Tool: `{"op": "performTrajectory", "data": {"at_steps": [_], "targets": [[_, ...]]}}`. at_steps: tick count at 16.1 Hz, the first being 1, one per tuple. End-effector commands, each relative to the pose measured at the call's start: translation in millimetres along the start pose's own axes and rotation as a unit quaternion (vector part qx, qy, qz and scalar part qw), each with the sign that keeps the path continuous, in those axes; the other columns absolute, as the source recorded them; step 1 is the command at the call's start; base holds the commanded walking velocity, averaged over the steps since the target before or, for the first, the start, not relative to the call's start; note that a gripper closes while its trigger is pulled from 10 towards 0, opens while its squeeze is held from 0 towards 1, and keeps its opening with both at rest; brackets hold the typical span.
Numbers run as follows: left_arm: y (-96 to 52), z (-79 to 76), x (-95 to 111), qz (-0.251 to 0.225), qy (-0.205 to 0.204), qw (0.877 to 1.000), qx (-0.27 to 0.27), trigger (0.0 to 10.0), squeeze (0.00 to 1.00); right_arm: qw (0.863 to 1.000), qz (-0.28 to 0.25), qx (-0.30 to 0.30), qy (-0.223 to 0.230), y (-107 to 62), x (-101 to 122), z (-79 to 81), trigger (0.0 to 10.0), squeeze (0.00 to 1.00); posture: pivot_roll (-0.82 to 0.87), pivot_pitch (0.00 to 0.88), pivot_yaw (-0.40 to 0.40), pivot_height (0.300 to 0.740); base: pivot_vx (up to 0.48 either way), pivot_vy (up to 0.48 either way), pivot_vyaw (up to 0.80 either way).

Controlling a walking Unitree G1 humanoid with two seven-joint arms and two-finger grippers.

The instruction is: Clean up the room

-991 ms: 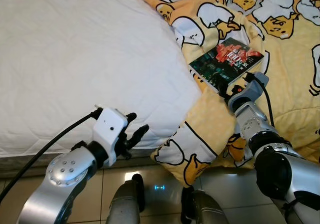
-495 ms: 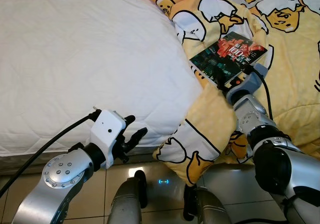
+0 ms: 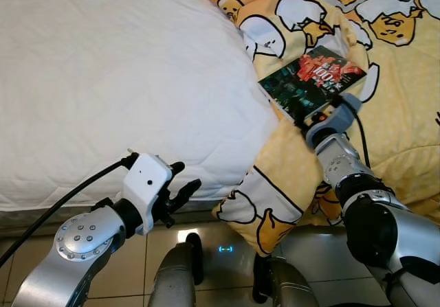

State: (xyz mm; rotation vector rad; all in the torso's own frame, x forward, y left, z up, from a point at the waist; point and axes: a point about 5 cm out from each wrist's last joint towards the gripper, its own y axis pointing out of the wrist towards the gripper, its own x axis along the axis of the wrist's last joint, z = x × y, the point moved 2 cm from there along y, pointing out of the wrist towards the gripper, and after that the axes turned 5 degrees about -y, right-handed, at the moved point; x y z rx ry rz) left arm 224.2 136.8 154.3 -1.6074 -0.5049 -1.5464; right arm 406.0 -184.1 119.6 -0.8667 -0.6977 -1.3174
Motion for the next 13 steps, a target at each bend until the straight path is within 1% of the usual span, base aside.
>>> {"op": "performTrajectory", "data": {"at_steps": [1,2,3,4,6,7,9,10,12,13], "targets": [[-4.4,-0.7,-0.5,0.004,0.001,1.0,-0.003,10.0,0.0,0.999,0.001,0.004,0.044,-0.2,-5.9,2.8,10.0,0.0,0.36,0.355,0.06,0.74,0.0,0.0,0.0],[-3.7,0.2,0.8,0.003,0.003,1.0,-0.003,10.0,0.0,0.997,-0.033,0.013,0.063,2.7,10.5,6.5,10.0,0.0,0.36,0.353,0.061,0.74,0.0,0.0,0.0],[-3.3,0.4,1.6,0.002,0.004,1.0,-0.003,10.0,0.0,0.997,-0.046,0.016,0.067,3.8,17.5,8.0,10.0,0.0,0.36,0.353,0.061,0.74,0.0,0.0,0.0],[-2.7,1.3,2.4,0.0,0.005,1.0,-0.002,10.0,0.0,0.994,-0.071,0.026,0.083,5.6,31.7,11.0,10.0,0.0,0.36,0.344,0.062,0.74,0.0,0.0,0.0],[-2.6,1.8,2.4,0.0,0.005,1.0,-0.002,10.0,0.0,0.993,-0.075,0.027,0.088,6.9,38.8,12.6,10.0,0.0,0.36,0.338,0.063,0.74,0.0,0.0,0.0],[-2.7,1.6,2.2,0.0,0.006,1.0,-0.003,10.0,0.0,0.995,-0.061,0.018,0.076,7.7,38.0,12.2,10.0,0.0,0.36,0.338,0.062,0.74,0.0,0.0,0.0],[-2.7,1.5,2.2,0.0,0.006,1.0,-0.003,10.0,0.0,0.996,-0.055,0.015,0.071,7.8,36.9,11.6,10.0,0.0,0.36,0.338,0.062,0.74,0.0,0.0,0.0],[-3.0,1.1,2.1,0.001,0.005,1.0,-0.003,10.0,0.0,0.997,-0.036,-0.006,0.061,7.3,30.5,7.2,0.0,0.0,0.36,0.34,0.062,0.74,0.0,0.0,0.0],[-3.4,1.1,2.1,0.001,0.005,1.0,-0.003,10.0,0.0,0.997,-0.031,-0.019,0.072,6.7,27.6,4.3,0.0,0.0,0.36,0.341,0.061,0.74,0.0,0.0,0.0],[-3.8,1.4,1.9,0.002,0.006,1.0,-0.002,10.0,0.0,0.995,-0.037,-0.019,0.093,6.6,28.3,3.6,0.0,0.0,0.36,0.341,0.061,0.74,0.0,0.0,0.0]]}}
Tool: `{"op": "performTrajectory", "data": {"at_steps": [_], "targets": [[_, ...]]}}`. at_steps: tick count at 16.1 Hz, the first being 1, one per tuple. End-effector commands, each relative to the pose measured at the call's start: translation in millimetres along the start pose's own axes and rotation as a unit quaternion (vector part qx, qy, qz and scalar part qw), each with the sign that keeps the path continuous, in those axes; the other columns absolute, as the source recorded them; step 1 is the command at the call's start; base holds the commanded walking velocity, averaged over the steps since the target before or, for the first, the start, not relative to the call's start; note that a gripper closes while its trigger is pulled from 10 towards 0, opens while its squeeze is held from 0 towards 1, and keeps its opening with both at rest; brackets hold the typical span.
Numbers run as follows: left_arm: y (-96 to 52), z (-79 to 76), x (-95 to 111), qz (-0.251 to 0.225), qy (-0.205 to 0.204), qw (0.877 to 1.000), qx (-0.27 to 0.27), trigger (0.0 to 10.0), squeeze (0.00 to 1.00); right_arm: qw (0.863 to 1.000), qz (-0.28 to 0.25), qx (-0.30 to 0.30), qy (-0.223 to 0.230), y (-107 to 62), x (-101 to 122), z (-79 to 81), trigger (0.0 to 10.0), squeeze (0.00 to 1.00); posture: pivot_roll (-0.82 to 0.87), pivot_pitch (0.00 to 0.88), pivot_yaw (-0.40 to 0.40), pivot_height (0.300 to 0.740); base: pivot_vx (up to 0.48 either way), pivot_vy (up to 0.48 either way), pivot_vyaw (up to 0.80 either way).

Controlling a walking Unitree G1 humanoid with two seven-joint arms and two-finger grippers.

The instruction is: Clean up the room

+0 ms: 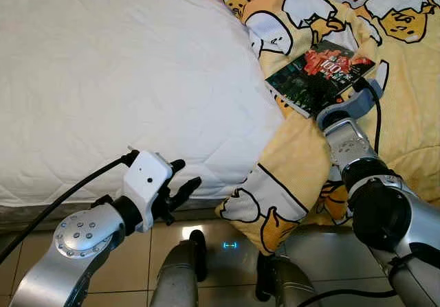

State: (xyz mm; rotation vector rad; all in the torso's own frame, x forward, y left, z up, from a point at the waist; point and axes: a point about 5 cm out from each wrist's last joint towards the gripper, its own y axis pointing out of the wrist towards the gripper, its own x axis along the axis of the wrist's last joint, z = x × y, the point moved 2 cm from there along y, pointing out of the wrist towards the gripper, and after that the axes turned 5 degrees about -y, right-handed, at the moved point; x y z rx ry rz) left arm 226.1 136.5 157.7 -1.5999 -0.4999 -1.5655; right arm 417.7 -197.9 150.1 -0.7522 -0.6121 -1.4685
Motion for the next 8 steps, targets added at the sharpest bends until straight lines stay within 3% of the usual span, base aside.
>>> {"op": "performTrajectory", "data": {"at_steps": [1,8], "targets": [[-4.9,0.4,-1.9,0.006,-0.001,1.0,0.001,10.0,0.0,1.0,0.013,-0.005,0.02,-0.7,-5.8,-1.5,0.0,0.0,0.36,0.341,0.061,0.74,0.0,0.0,0.0],[-4.9,0.8,-2.6,0.007,0.0,1.0,0.0,10.0,0.0,1.0,0.011,-0.014,0.024,-1.2,-3.5,-5.6,0.0,0.0,0.36,0.339,0.064,0.74,0.0,0.0,0.0]]}}
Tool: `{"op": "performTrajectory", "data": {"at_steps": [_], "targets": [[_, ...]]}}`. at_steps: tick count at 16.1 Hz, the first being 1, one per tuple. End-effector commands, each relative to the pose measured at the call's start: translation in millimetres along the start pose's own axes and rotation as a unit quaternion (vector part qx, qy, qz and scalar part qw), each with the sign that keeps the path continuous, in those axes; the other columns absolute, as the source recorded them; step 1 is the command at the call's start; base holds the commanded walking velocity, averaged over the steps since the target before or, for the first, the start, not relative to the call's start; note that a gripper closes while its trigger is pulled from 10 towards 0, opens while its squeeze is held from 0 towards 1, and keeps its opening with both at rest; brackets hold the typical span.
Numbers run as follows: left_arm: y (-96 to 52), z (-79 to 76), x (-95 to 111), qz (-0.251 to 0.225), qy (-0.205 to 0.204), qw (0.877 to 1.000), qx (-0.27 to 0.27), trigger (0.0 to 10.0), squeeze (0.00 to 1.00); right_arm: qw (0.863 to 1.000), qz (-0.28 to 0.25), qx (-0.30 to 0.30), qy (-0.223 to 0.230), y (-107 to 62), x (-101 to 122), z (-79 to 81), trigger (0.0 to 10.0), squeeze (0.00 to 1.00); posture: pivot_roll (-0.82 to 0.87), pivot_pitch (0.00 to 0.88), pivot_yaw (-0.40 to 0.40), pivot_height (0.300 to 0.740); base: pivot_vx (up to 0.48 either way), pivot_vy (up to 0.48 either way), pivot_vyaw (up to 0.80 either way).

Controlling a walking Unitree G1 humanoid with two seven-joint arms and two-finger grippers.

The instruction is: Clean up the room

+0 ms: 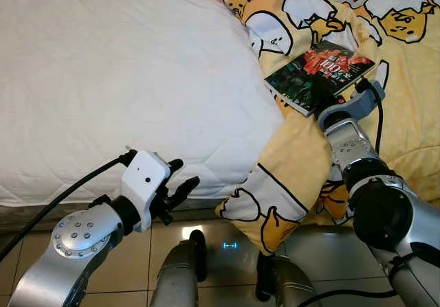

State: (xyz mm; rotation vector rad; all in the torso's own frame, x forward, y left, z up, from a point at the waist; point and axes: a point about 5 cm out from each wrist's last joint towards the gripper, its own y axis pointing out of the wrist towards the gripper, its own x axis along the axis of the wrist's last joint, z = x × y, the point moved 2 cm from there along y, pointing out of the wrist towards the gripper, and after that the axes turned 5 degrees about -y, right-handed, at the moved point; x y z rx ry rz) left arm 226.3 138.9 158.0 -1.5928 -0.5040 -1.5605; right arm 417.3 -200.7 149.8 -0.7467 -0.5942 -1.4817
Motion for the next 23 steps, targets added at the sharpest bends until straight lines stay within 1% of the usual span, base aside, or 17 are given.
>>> {"op": "performTrajectory", "data": {"at_steps": [1,3,7,8,9,10,11,12,14,15,16,17,18,19,21,23], "targets": [[-3.6,-1.0,-2.3,0.006,-0.001,1.0,-0.004,10.0,0.0,1.0,0.013,-0.01,0.016,-1.0,-4.8,-3.9,0.0,0.0,0.36,0.339,0.064,0.74,0.0,0.0,0.0],[-3.8,-1.4,-2.4,0.007,0.0,1.0,-0.004,10.0,0.0,0.999,0.008,-0.02,0.034,-1.4,-3.2,-7.0,0.0,0.0,0.37,0.339,0.065,0.74,0.0,0.0,0.0],[-3.3,-1.5,-3.3,0.007,-0.001,1.0,-0.004,10.0,0.0,0.999,0.01,-0.023,0.029,-2.0,-3.8,-9.0,0.0,0.0,0.36,0.333,0.061,0.74,0.0,0.0,0.0],[-2.7,-1.2,-3.2,0.006,0.0,1.0,-0.003,10.0,0.0,0.999,0.008,-0.023,0.037,-1.7,-3.1,-8.8,0.0,0.0,0.36,0.332,0.06,0.74,0.0,0.0,0.0],[-1.3,-1.2,-3.3,0.004,-0.001,1.0,-0.002,10.0,0.0,0.998,0.002,-0.018,0.056,-0.8,-0.6,-6.2,0.0,0.0,0.34,0.319,0.054,0.74,0.0,0.0,0.0],[0.6,-1.2,-3.1,0.001,0.0,1.0,-0.002,10.0,0.0,0.997,-0.009,0.0,0.075,1.3,5.0,0.8,0.0,0.0,0.34,0.312,0.053,0.74,0.0,0.0,0.0],[3.3,-0.2,-2.3,-0.007,-0.001,1.0,0.003,10.0,0.0,0.996,-0.018,0.015,0.087,2.6,9.8,5.9,0.0,0.0,0.32,0.286,0.045,0.74,0.0,0.0,0.0],[4.8,0.7,-1.3,-0.012,-0.002,1.0,0.007,10.0,0.0,0.995,-0.024,0.023,0.095,3.1,12.4,7.9,0.0,0.0,0.32,0.286,0.045,0.74,0.0,0.0,0.0],[10.3,3.2,-1.6,-0.028,-0.014,0.999,0.021,10.0,0.0,0.993,-0.039,0.039,0.105,3.1,19.6,8.9,0.0,0.0,0.26,0.232,0.05,0.74,0.0,0.0,0.0],[11.0,3.7,-1.8,-0.03,-0.017,0.999,0.024,10.0,0.0,0.993,-0.041,0.041,0.104,3.1,20.9,9.1,0.0,0.0,0.26,0.232,0.05,0.74,0.0,0.0,0.0],[14.1,6.4,-3.0,-0.037,-0.025,0.998,0.038,10.0,0.0,0.992,-0.052,0.057,0.102,3.3,28.1,11.4,0.0,0.0,0.23,0.205,0.051,0.74,0.0,0.0,0.0],[15.0,7.0,-3.4,-0.039,-0.027,0.998,0.04,10.0,0.0,0.992,-0.054,0.061,0.101,3.4,29.8,12.1,0.0,0.0,0.23,0.205,0.051,0.74,0.0,0.0,0.0],[19.8,10.0,-4.7,-0.045,-0.032,0.997,0.054,10.0,0.0,0.99,-0.063,0.077,0.096,3.1,35.0,14.3,0.0,0.0,0.19,0.17,0.05,0.74,0.0,0.0,0.0],[24.5,14.1,-4.7,-0.054,-0.041,0.995,0.078,10.0,0.0,0.99,-0.072,0.095,0.078,2.1,39.7,16.1,0.0,0.0,0.18,0.157,0.049,0.74,0.0,0.0,0.0],[29.1,16.8,-6.1,-0.059,-0.052,0.992,0.097,10.0,0.0,0.989,-0.085,0.108,0.049,-0.3,43.5,15.2,0.0,0.0,0.16,0.14,0.049,0.74,0.0,0.0,0.0],[34.9,17.0,-8.5,-0.066,-0.064,0.989,0.113,10.0,0.0,0.986,-0.103,0.128,-0.019,-6.8,43.9,12.2,0.0,0.0,0.13,0.122,0.044,0.74,0.0,0.0,0.0]]}}
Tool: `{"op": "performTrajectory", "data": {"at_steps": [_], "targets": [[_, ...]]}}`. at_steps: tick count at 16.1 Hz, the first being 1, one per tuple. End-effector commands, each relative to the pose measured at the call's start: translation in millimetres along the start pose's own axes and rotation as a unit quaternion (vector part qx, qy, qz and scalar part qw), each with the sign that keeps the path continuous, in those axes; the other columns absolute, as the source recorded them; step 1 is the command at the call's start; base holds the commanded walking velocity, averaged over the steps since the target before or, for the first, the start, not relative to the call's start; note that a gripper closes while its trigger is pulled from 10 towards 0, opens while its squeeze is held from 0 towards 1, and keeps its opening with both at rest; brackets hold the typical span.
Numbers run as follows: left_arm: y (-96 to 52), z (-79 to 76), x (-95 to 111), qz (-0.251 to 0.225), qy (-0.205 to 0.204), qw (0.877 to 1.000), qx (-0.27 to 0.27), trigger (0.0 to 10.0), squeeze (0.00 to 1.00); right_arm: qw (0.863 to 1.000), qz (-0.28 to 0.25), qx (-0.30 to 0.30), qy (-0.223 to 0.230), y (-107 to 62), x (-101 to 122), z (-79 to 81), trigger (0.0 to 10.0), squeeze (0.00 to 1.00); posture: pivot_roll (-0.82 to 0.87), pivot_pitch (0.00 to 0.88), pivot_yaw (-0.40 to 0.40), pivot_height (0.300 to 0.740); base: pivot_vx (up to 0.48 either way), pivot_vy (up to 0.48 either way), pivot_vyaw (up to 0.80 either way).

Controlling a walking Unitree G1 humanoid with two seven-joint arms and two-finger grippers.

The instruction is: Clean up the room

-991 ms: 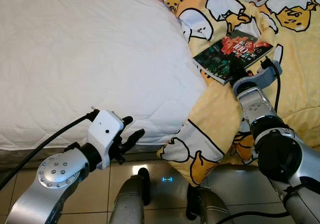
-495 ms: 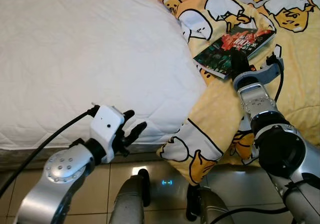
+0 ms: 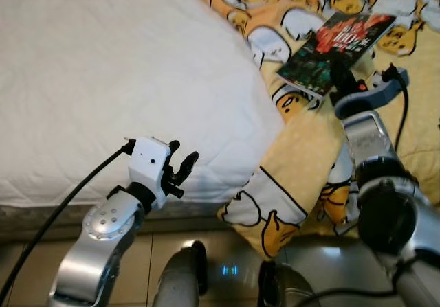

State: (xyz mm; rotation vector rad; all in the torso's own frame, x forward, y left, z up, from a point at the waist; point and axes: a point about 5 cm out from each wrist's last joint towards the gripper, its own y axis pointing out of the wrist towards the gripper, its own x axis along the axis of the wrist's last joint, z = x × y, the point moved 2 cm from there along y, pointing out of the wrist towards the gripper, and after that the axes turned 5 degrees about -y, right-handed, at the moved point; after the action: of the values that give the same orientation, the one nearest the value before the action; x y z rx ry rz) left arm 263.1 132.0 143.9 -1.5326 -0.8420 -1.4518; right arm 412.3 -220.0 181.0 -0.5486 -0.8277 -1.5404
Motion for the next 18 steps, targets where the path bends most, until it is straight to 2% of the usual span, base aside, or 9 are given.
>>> {"op": "performTrajectory", "data": {"at_steps": [1,5,6,7,10,11,12,16,18], "targets": [[0.8,0.1,-2.4,-0.001,-0.002,1.0,0.01,10.0,0.0,0.998,-0.017,0.032,-0.05,-2.0,5.1,6.7,0.0,0.0,0.12,0.117,0.042,0.74,0.0,0.0,0.0],[4.8,3.6,-4.5,-0.014,-0.01,0.999,0.048,10.0,0.0,0.981,-0.047,0.028,-0.186,-21.5,1.4,7.0,0.0,0.0,0.1,0.084,0.036,0.74,0.0,0.0,0.0],[7.2,7.0,-6.4,-0.02,0.007,0.997,0.07,10.0,0.0,0.956,-0.056,0.014,-0.287,-34.1,-2.3,6.7,0.0,0.0,0.08,0.061,0.037,0.74,0.0,0.0,0.0],[11.4,7.6,-8.5,-0.023,-0.004,0.995,0.093,10.0,0.0,0.938,-0.062,0.016,-0.34,-49.8,-12.6,9.6,0.0,0.0,0.07,0.048,0.042,0.74,0.0,0.0,0.0],[21.2,8.3,-9.7,-0.029,-0.004,0.992,0.12,10.0,0.0,0.91,-0.055,-0.014,-0.411,-71.3,-28.4,7.1,0.0,0.0,0.06,0.02,0.035,0.74,0.0,0.0,0.0],[21.7,10.0,-9.3,-0.032,-0.007,0.992,0.126,10.0,0.0,0.902,-0.052,-0.017,-0.429,-73.7,-29.9,7.8,3.6,0.0,0.05,0.017,0.033,0.74,0.0,0.0,0.0],[22.4,13.6,-8.4,-0.039,-0.002,0.99,0.134,10.0,0.0,0.896,-0.049,-0.035,-0.441,-80.8,-32.3,8.1,10.0,0.0,0.05,0.002,0.025,0.74,0.0,0.0,0.0],[22.5,20.2,-5.3,-0.054,0.021,0.989,0.134,10.0,0.0,0.885,-0.035,-0.057,-0.462,-105.8,-32.8,10.4,10.0,0.0,0.0,0.0,0.038,0.74,0.0,0.06,0.0],[24.9,18.6,-9.0,-0.052,0.021,0.99,0.128,10.0,0.0,0.865,-0.035,-0.094,-0.493,-119.3,-33.9,2.6,10.0,0.0,0.0,0.0,0.048,0.74,0.0,0.321,0.0]]}}
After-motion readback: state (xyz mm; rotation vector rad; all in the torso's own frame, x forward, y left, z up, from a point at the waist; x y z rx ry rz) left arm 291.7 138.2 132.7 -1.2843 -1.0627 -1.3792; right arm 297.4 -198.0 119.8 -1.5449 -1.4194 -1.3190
